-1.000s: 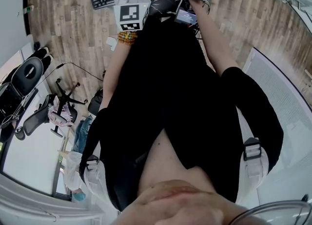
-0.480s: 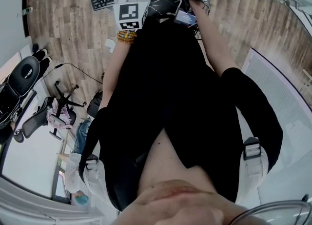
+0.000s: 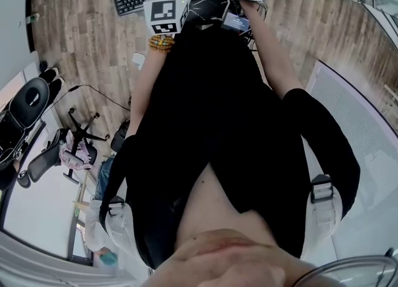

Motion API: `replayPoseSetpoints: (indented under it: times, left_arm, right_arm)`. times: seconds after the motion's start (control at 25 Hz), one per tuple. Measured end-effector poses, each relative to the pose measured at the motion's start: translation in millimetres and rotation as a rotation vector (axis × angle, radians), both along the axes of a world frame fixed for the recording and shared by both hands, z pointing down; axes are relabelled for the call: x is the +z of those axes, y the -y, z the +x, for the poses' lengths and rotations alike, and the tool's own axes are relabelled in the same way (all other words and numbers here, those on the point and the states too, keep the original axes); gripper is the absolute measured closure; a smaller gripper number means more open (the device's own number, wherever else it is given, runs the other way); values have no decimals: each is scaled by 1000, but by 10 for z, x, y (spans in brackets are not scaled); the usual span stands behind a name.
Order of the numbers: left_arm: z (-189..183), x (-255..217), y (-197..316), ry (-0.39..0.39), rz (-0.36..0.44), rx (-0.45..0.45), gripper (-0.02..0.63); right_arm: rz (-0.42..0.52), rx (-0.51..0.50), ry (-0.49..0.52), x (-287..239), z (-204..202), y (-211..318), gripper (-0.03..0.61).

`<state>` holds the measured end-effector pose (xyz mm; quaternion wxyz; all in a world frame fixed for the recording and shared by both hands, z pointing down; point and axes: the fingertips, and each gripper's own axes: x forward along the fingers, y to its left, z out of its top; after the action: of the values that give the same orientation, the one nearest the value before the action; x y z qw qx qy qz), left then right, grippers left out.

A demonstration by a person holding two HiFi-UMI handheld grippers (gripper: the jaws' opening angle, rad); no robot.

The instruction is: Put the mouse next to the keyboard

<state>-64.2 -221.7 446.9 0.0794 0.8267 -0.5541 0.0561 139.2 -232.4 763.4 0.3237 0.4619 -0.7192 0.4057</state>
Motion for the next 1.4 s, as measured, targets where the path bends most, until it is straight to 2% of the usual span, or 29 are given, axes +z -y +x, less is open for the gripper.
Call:
replayPoseSetpoints:
  times: [0.56,1.08,1.12,1.2,1.4]
  left_arm:
    - [36,-65,82,-33,19,17,592]
    - [264,-228,176,-48,61,84,592]
    - [282,-215,161,-53,58,84,592]
    - [313,-177,116,-56,50,89,592]
    - [303,-83,-6,-56,28,92,592]
  right_arm:
    - [186,-20,52,-730,-148,214,294]
    - [428,7,84,-1620,-287,256,296]
    - [452,18,85,-1690,-282,242,311]
    - [524,47,60,-1858,-242,224,460]
    - [662,-2,24,-2172,-327,128,493]
